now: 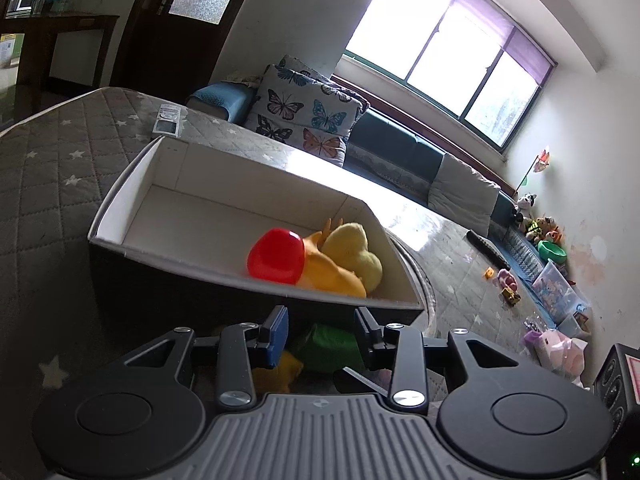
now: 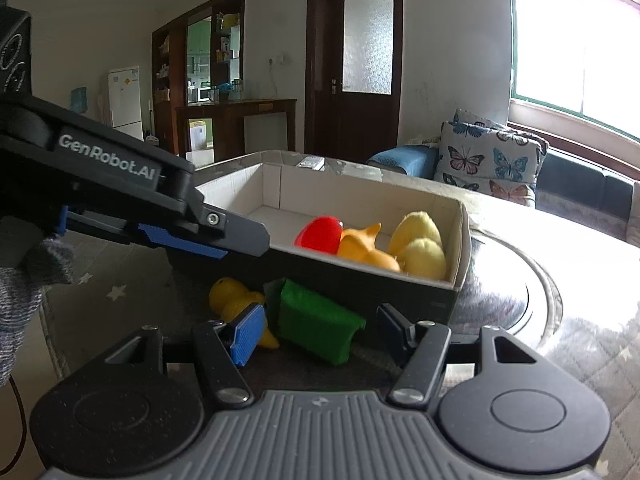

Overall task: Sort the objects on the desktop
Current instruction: 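Lower the red ball into the box and open both grippers, then move both grippers down to the green block beside the box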

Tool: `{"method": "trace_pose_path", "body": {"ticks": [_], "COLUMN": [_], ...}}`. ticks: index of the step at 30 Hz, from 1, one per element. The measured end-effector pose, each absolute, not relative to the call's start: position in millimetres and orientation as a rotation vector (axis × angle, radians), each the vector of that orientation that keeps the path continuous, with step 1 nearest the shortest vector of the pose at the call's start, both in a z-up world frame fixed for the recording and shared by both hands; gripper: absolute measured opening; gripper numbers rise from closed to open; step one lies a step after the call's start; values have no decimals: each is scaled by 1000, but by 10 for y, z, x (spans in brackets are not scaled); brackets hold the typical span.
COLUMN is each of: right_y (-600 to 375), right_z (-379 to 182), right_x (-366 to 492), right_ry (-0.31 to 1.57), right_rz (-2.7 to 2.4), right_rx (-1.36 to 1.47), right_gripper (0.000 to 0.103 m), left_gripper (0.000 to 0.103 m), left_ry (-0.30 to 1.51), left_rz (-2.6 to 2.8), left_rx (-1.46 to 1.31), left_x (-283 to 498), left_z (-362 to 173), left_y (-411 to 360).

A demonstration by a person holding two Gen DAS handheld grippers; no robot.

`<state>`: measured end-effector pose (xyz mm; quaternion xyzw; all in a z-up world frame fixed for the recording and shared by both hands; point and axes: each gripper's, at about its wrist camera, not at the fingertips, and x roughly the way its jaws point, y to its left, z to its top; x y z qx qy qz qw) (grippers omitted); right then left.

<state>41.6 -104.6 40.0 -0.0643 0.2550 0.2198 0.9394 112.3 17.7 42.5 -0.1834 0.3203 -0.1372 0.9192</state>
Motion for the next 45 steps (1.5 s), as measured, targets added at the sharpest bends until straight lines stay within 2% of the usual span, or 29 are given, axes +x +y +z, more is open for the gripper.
{"method": "trace_pose_path", "body": {"ticks": [28, 33, 45], "right_y": [-1065, -1058, -1031], "right_z": [246, 234, 198], "right_x": [376, 448, 654], "right_ry": [576, 579, 584], "right_rz": [414, 414, 431], "right_rx": [-110, -106, -106], "right_gripper": [62, 58, 56], "left_gripper": [39, 39, 39], "left_ry": [683, 684, 689], "left_rz": [-246, -247, -249], "left_rx": [-333, -332, -332], "left_x": [1014, 1053, 1159], "left_z": [254, 239, 222], "left_y": [78, 80, 79]}}
